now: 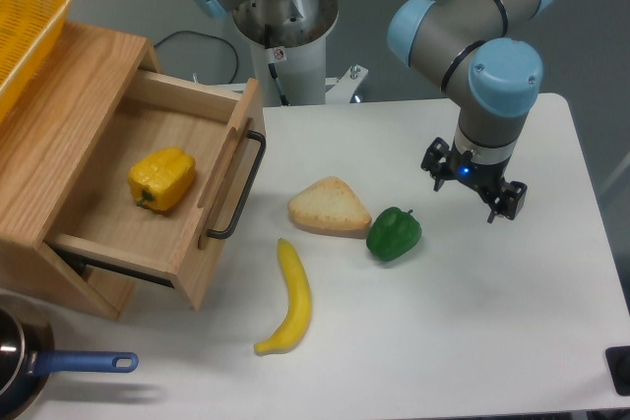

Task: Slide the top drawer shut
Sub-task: 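Move the gripper up and toward the open wooden drawer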

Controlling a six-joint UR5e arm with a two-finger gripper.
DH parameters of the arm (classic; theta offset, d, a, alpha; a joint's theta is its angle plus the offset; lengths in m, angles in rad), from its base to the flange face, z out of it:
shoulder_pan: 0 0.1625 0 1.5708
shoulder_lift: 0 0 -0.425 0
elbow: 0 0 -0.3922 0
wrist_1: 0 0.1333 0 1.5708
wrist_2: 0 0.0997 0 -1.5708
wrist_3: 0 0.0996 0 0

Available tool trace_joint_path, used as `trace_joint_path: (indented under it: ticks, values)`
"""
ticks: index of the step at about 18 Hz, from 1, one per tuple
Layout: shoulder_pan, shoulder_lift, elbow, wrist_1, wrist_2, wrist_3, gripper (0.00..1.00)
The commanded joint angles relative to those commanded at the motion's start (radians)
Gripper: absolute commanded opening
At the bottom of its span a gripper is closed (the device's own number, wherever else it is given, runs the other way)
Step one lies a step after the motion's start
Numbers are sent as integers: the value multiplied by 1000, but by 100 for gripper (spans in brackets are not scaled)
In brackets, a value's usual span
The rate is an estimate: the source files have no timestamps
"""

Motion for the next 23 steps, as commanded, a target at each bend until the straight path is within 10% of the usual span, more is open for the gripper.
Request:
trace_joint_path:
  ticks: [18,23]
  values:
    - [5,77,-95,9,2,-168,99]
    - [-52,91,-83,11,-9,-353,42]
